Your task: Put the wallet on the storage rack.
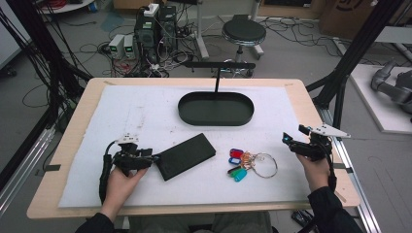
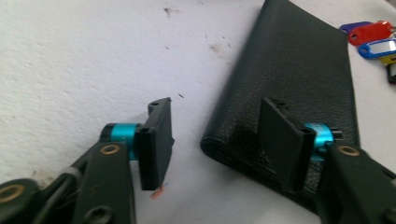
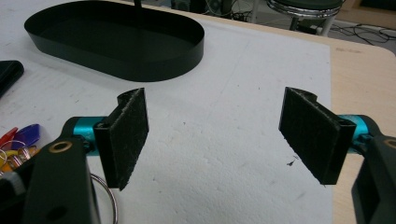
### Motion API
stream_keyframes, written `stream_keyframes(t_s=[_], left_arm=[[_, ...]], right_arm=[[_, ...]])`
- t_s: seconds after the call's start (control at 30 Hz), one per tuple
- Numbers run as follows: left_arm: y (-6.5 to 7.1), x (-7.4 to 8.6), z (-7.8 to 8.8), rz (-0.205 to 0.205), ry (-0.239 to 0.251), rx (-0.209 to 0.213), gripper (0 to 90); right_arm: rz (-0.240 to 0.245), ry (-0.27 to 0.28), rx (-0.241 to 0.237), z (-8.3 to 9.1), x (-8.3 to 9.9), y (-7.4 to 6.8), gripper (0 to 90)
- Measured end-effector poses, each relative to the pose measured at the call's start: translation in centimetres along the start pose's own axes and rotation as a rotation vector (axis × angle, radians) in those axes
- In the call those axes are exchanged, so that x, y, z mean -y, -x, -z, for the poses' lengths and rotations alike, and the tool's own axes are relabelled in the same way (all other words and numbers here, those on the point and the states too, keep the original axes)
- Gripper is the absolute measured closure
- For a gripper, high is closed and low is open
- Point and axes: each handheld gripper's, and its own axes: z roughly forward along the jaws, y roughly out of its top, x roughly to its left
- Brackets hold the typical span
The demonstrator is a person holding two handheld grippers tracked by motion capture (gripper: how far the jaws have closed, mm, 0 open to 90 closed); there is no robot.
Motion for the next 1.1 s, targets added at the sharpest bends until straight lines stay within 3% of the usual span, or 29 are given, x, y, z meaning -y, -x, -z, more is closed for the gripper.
stream_keyframes(t_s=[0.1,0.2,0.33,0.37,0.6,0.87,0.9,0.93,1.0,1.03,1.1], left_arm=[[0.2,0.0,0.0,0.001,-0.003,0.021,59.8],[0.2,0.0,0.1,0.01,-0.006,0.025,61.2],[0.3,0.1,0.2,-0.008,0.005,0.018,65.2],[0.4,0.1,0.3,-0.033,0.012,0.01,66.6],[0.8,0.1,0.6,-0.084,0.048,-0.012,74.3],[1.9,-0.3,1.1,-0.165,0.163,-0.021,78.0],[2.2,-0.5,1.3,-0.196,0.193,-0.016,78.2],[2.2,-0.5,1.3,-0.196,0.193,-0.016,78.5],[2.6,-0.6,1.5,-0.235,0.223,-0.009,78.6],[3.0,-0.7,1.7,-0.276,0.25,0.0,78.9],[3.2,-0.8,1.8,-0.299,0.266,0.001,79.1]], right_arm=[[-0.001,-0.005,-0.003,-0.1,0.0,-0.1,24.4],[-0.002,-0.009,-0.007,-0.1,0.0,-0.2,24.4],[0.002,-0.007,-0.006,-0.1,0.0,-0.2,24.4],[0.001,-0.007,-0.006,-0.2,0.0,-0.2,24.4],[0.002,-0.005,-0.004,-0.2,-0.1,-0.3,24.4],[0.0,-0.001,-0.001,-0.1,-0.1,-0.2,24.5],[0.002,0.001,-0.001,-0.1,-0.1,-0.2,24.7],[0.002,0.001,-0.001,-0.1,-0.1,-0.2,24.7],[0.0,0.005,-0.003,-0.1,-0.1,-0.3,24.8],[0.002,0.011,-0.006,0.0,-0.2,-0.4,24.9],[0.004,0.016,-0.007,0.0,-0.2,-0.4,24.9]])
